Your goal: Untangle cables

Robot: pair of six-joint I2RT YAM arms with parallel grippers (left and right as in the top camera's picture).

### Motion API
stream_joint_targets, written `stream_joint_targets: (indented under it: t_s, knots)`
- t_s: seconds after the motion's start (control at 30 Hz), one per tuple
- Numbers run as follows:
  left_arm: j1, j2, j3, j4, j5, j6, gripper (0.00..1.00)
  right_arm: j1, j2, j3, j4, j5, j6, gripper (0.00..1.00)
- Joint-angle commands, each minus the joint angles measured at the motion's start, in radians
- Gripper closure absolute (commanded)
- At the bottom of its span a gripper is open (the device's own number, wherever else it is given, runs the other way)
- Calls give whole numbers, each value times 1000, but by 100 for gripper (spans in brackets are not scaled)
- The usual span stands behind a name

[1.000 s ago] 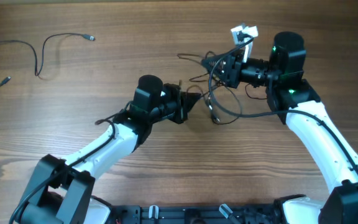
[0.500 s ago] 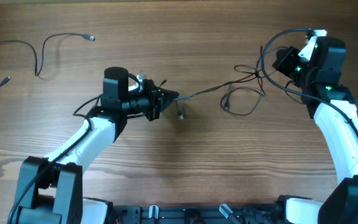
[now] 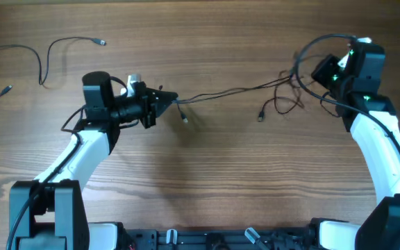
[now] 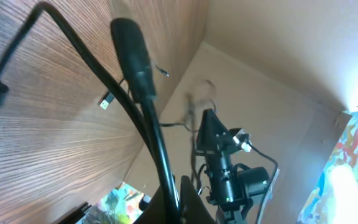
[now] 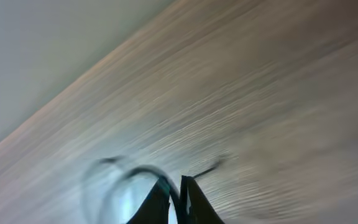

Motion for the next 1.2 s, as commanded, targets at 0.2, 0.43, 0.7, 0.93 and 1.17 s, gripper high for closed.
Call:
stream_joint_targets:
  t_s: [0.2, 0.43, 0.7, 0.93, 1.17]
  knots:
    - [-69, -21, 2, 2, -105, 23, 95, 192, 11, 18, -63, -189, -219, 33]
    - [-93, -20, 2, -39, -145, 24, 0, 192, 11, 18, -92, -150, -180, 14]
    - [-175, -20, 2, -58, -260, -6, 0, 192, 16, 6, -172, -196, -145, 15]
    - [-321, -20, 2, -58, -467, -109, 0, 194, 97, -2, -228, -286, 8, 29]
    - [-354, -20, 2, -58, -572, -112, 0, 251, 220, -2, -148, -575, -212, 31]
